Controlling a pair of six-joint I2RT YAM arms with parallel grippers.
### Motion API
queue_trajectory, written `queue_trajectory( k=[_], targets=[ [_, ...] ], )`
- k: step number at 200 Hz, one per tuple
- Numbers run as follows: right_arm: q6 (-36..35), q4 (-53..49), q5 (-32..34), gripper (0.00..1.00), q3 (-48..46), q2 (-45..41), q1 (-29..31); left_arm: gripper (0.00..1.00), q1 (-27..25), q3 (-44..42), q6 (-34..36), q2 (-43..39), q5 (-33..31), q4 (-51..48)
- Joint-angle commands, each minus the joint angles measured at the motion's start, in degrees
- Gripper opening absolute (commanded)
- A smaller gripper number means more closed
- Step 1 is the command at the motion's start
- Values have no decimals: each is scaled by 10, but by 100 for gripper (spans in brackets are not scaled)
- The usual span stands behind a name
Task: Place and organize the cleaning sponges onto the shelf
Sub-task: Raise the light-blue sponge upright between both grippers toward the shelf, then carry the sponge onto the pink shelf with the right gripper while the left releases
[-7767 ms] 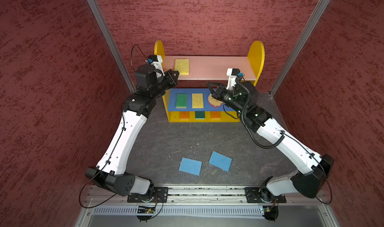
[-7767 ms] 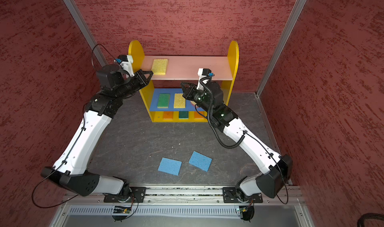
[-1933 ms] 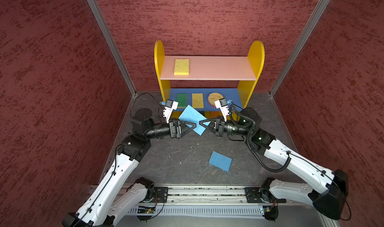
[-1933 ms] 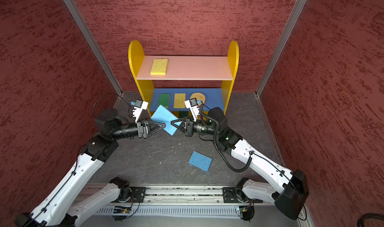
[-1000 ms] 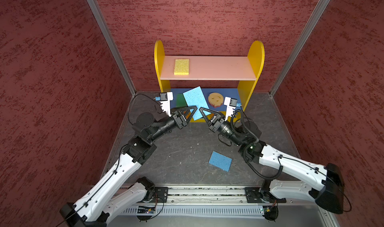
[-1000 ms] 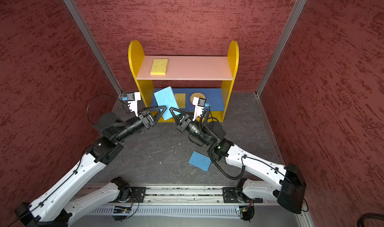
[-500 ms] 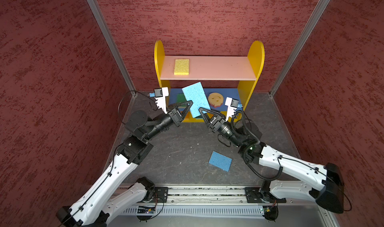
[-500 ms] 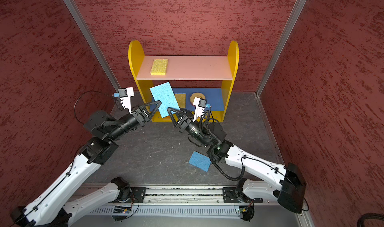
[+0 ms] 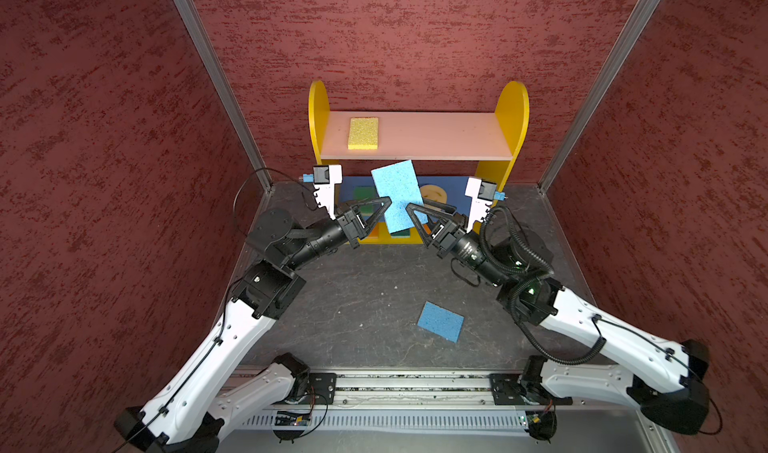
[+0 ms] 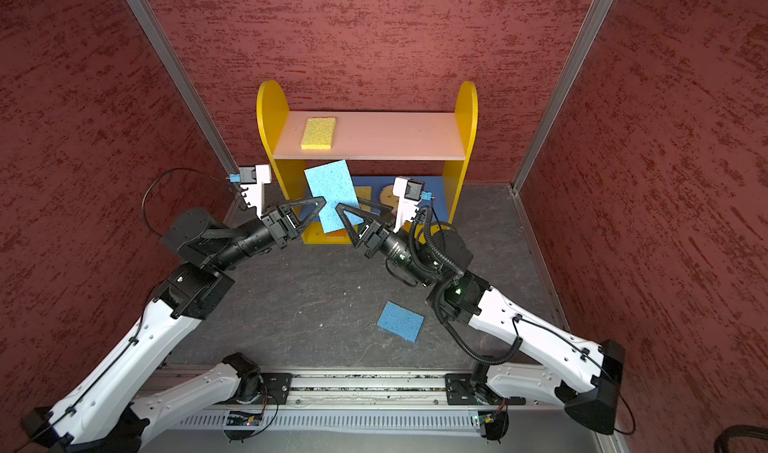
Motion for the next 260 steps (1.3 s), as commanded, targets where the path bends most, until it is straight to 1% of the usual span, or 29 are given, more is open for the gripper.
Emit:
queue_trajectory(
  k=[1, 16, 31, 42, 45, 49, 53, 56, 61, 62, 65, 73, 75, 78, 93, 111, 122, 151, 162, 179, 185, 188, 209, 237, 260],
  targets=[
    [-11, -33, -39, 47, 10, 5, 3, 0, 4, 16, -3, 0, 29, -12],
    [-5, -20, -30, 32, -1, -3, 2, 0, 4, 23, 2, 4, 31, -22],
    [-5, -20, -18, 19, -6, -9, 2, 0, 4, 27, 3, 7, 36, -25],
    [-6, -28, -8, 6, -5, -10, 2, 0, 4, 29, 2, 8, 39, -25],
    [-7, -29, -5, 3, -4, -10, 2, 5, 4, 29, 3, 9, 40, -25],
    [-7, -32, -1, 0, -4, -9, 2, 15, 4, 30, 5, 8, 42, -26],
    [-8, -34, 3, 0, -3, -9, 3, 26, 4, 30, 6, 9, 43, -26],
    [-9, -35, 6, 0, -2, -8, 2, 37, 4, 29, 6, 8, 44, -26],
    [-11, -38, 12, 0, -1, -8, 2, 59, 4, 29, 8, 6, 43, -26],
    [-12, -40, 13, 0, 0, -8, 2, 61, 4, 29, 9, 6, 42, -26],
    [-14, -43, 18, 0, 1, -7, 2, 72, 4, 28, 11, 3, 40, -29],
    [-19, -54, 34, 0, 8, -7, 2, 90, 4, 26, 19, -5, 28, -41],
    [-21, -58, 39, 0, 10, -7, 2, 97, 4, 26, 21, -7, 23, -44],
    [-24, -64, 46, 0, 15, -6, 2, 100, 4, 27, 26, -11, 17, -51],
    [-44, -112, 100, 0, 47, 2, 2, 100, 4, 23, 58, -37, -22, -87],
    [-75, -211, 190, 0, 123, 31, 2, 99, 6, 23, 93, -64, -62, -132],
    [-95, -250, 233, 0, 165, 54, 2, 100, 10, 26, 109, -76, -77, -160],
    [-135, -297, 284, 0, 256, 114, -8, 99, 20, 30, 143, -104, -120, -230],
    [-143, -321, 315, 0, 295, 141, -11, 100, 24, 22, 150, -119, -134, -244],
    [-168, -330, 340, 0, 336, 178, -17, 99, 32, 2, 152, -142, -146, -255],
    [-171, -334, 341, 0, 351, 184, -22, 100, 36, -5, 152, -148, -149, -258],
    [-172, -337, 340, 0, 359, 202, -25, 100, 37, -7, 153, -151, -150, -262],
    [-164, -375, 311, 0, 426, 253, -52, 100, 50, -11, 154, -159, -150, -289],
    [-129, -438, 225, 0, 522, 327, -111, 100, 61, -17, 153, -165, -152, -319],
    [-113, -495, 163, 0, 614, 395, -149, 99, 72, -19, 159, -171, -154, -337]
  ],
)
